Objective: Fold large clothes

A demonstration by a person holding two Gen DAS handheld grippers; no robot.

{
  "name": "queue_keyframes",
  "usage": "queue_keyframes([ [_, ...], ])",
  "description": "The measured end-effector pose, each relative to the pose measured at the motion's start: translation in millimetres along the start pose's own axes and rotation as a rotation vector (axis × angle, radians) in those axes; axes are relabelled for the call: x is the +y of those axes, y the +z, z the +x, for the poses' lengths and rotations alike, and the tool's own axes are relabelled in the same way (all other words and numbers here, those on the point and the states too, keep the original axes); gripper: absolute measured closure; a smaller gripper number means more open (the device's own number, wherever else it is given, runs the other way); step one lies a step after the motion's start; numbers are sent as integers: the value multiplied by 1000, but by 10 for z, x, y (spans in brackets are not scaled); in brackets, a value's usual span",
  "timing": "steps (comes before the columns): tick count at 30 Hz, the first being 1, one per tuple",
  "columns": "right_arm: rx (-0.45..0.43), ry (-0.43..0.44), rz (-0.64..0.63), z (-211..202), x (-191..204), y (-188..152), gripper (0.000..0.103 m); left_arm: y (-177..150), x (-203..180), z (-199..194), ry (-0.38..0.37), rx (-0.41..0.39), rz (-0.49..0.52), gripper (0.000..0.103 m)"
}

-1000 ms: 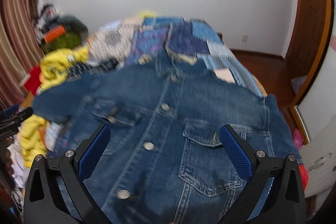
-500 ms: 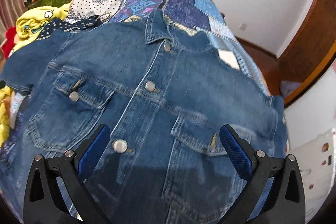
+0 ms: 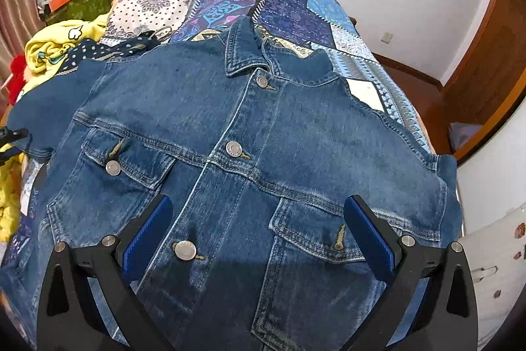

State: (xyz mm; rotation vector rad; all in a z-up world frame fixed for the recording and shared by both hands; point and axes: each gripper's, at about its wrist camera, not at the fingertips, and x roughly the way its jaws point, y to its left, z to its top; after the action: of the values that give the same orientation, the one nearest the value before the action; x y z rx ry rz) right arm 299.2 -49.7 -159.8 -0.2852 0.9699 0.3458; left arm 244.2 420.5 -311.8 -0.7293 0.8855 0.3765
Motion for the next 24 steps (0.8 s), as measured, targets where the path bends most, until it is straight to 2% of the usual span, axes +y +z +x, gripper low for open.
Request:
queue_keyframes([
  [2, -8, 6, -2, -34, 5, -12, 0, 17, 40, -32, 19, -15, 1, 64],
  [4, -11, 14, -8, -64, 10, -24, 0, 37, 43, -75, 32, -36, 22, 75],
  [8, -8, 16, -26, -104, 31, -46, 0, 92, -41, -149, 87, -67, 79, 89],
  [14, -27, -2, -53, -217, 35, -61, 0, 253, -514, -557, 153, -202, 194, 93],
  [19, -27, -11, -35, -270, -10, -56, 0, 352, -1220, -887, 116, -311, 349, 94],
  [22, -36, 12, 0, -336, -60, -78, 0, 265, -1787, -980, 84, -353, 471, 94],
  [24, -41, 23, 14, -377, -92, -93, 0, 134, -2154, -1035, 35, -367, 546, 94],
])
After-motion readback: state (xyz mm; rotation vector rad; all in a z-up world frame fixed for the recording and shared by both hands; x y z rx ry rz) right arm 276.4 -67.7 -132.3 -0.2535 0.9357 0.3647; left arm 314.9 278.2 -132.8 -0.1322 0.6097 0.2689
